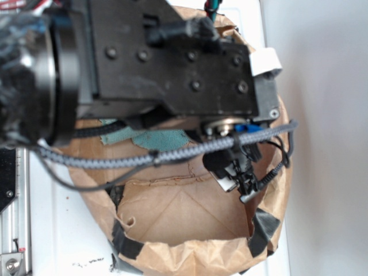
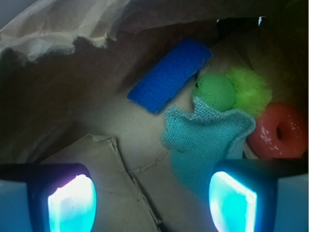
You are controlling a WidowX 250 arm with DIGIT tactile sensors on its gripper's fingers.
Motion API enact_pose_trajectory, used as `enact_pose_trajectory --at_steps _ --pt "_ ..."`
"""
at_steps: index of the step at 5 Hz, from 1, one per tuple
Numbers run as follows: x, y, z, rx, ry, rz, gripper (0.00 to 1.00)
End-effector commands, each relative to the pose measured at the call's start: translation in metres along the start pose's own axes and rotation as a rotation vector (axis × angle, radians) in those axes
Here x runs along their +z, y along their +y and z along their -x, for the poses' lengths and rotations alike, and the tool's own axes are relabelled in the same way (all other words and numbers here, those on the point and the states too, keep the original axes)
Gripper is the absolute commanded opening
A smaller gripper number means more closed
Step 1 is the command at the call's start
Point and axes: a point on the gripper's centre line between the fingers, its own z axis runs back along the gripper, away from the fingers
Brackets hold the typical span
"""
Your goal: Grab the blue sponge.
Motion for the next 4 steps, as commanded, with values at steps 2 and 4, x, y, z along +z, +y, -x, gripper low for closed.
enact_pose_trajectory --at_steps 2,4 --pt "-0.024 -0.016 0.005 0.098 -0.158 0.046 1.00" --pt "-0.046 -0.018 0.000 0.198 -0.191 0.051 1.00"
